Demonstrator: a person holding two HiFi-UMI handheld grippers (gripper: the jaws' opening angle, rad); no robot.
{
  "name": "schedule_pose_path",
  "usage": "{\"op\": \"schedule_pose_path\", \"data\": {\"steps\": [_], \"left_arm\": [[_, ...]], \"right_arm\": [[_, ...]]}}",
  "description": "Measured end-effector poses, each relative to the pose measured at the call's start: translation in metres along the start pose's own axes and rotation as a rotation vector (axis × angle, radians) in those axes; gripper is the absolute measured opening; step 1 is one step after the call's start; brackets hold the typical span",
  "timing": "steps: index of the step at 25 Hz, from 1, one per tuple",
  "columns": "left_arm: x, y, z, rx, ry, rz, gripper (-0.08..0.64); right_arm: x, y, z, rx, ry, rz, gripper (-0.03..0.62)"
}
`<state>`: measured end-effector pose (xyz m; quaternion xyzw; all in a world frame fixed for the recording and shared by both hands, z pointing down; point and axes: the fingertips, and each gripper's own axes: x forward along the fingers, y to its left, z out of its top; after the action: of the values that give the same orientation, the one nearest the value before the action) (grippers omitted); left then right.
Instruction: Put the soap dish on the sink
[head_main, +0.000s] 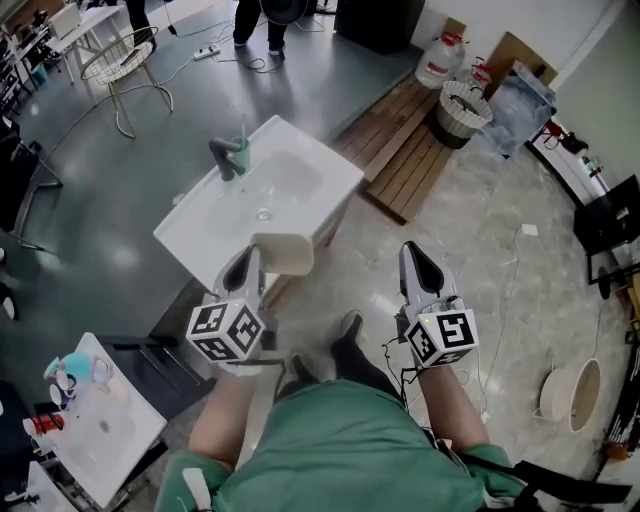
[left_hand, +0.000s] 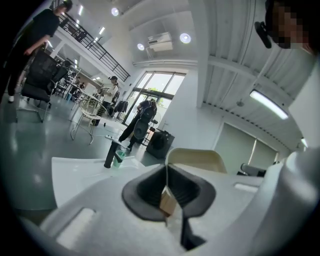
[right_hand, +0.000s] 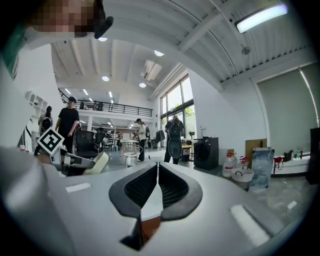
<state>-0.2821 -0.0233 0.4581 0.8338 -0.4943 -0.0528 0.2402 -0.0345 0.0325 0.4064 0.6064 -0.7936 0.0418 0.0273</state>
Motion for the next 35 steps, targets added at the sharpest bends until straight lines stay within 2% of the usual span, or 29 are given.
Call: {"op": "schedule_pose_path", "data": {"steps": [7,13,20,28,35], "left_arm": [[0.035,-0.003,0.022,0.050,-0.022,0.023,0.009],[0.098,-0.011,0.025,0.061,-0.011,0.051,0.009],[0.192,-0.020,0.009,0.074,0.051,0.101,0.009],[0.287,-0.049,-0.009,0.103,0.110,0.129,0.009],[0.340,-0.047,-0.036,0.105,0.185,0.154,0.009]], "right_arm": [[0.036,-0.029,0.018,0.024,-0.053,0.015,0.009],[0.088,-0.077,0.025,0.038,-0.068,0.055,0.009],[0.149,-0.153,0.015,0.091,-0.046,0.079,0.009],[0.193,-0.243,-0.003,0.166,-0.016,0.088,0.009],[0.217,-0.283,-0.014,0.197,0.013,0.099,0.009]]}}
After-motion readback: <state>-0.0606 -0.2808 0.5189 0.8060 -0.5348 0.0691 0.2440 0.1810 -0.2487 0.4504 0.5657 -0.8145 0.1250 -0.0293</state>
